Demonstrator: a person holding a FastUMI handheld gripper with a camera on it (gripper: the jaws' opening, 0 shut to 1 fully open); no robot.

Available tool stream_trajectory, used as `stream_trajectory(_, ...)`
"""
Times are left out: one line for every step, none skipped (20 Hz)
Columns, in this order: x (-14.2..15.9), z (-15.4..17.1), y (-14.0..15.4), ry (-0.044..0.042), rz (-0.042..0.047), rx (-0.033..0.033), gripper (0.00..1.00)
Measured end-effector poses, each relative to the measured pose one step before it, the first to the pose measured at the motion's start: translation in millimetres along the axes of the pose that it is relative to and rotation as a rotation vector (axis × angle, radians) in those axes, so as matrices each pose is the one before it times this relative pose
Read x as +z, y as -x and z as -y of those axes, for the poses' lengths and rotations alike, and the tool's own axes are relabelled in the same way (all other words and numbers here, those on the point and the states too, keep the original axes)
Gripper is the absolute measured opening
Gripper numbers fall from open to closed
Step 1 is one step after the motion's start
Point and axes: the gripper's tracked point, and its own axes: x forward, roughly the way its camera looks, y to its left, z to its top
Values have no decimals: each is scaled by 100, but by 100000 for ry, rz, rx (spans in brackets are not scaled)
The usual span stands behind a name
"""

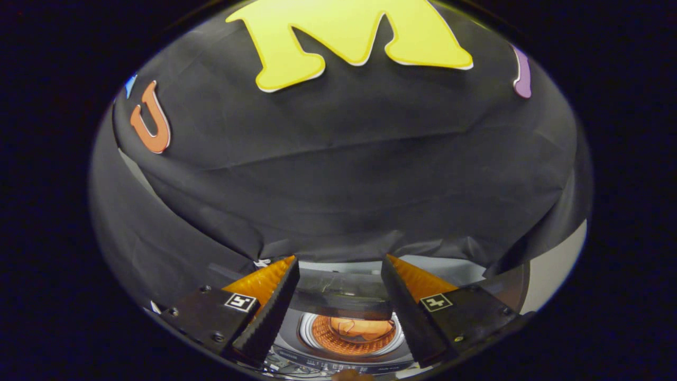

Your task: Put the clothes into the washing machine and then close the washing machine lid.

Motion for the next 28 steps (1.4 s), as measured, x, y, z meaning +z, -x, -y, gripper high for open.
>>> stream_trajectory(115, -73, -694, 120, -870, 106, 98)
stream_trajectory(-60, -174, -496, 44, -834, 842, 97)
stream_trajectory(-107, -130, -527, 356, -1418, 368, 97)
stream_trajectory(109, -22, -446, 22, -183, -392, 97)
stream_trajectory(225, 106, -649, -347, -174, -499, 97)
stream_trajectory(-214, 117, -541, -411, -1236, -516, 97)
stream_trajectory(-205, -42, -152, 1000, -383, -2370, 97)
stream_trajectory(-259, -291, 252, 1340, 141, -20, 97)
stream_trajectory(-567, -374, -521, 522, -1549, 714, 97)
stream_trajectory(-323, 298, -125, 1976, -2036, -1332, 97)
stream_trajectory(50, 272, -236, 1976, -806, -857, 98)
stream_trajectory(206, -337, -359, -1100, 975, -773, 98)
stream_trajectory(127, 243, -66, 686, 855, -1764, 98)
stream_trajectory(119, -355, 653, -469, 1165, 1668, 99)
stream_trajectory(216, -81, 549, 167, -452, 573, 99)
stream_trajectory(-347, 178, -109, -19, -821, 452, 100)
stream_trajectory(-3, 96, -195, 131, -284, -16, 100)
stream_trajectory(-86, 49, -126, -114, -30, -117, 100)
stream_trajectory(2, 25, 1, 79, 90, -136, 100)
stream_trajectory(-101, -8, -3, 60, -22, -139, 100)
stream_trajectory(-34, -9, 15, 203, -33, 14, 100)
stream_trajectory(-21, -29, 10, 259, -39, 17, 100)
stream_trajectory(-55, -30, -33, 335, 89, 82, 100)
stream_trajectory(-152, 5, -191, 178, 308, -56, 100)
stream_trajectory(-33, -23, 13, 18, 210, -110, 100)
stream_trajectory(-6, 23, 104, 137, 106, -126, 100)
stream_trajectory(18, 24, 0, 65, 193, -133, 100)
stream_trajectory(9, -20, -71, 15, -157, -136, 100)
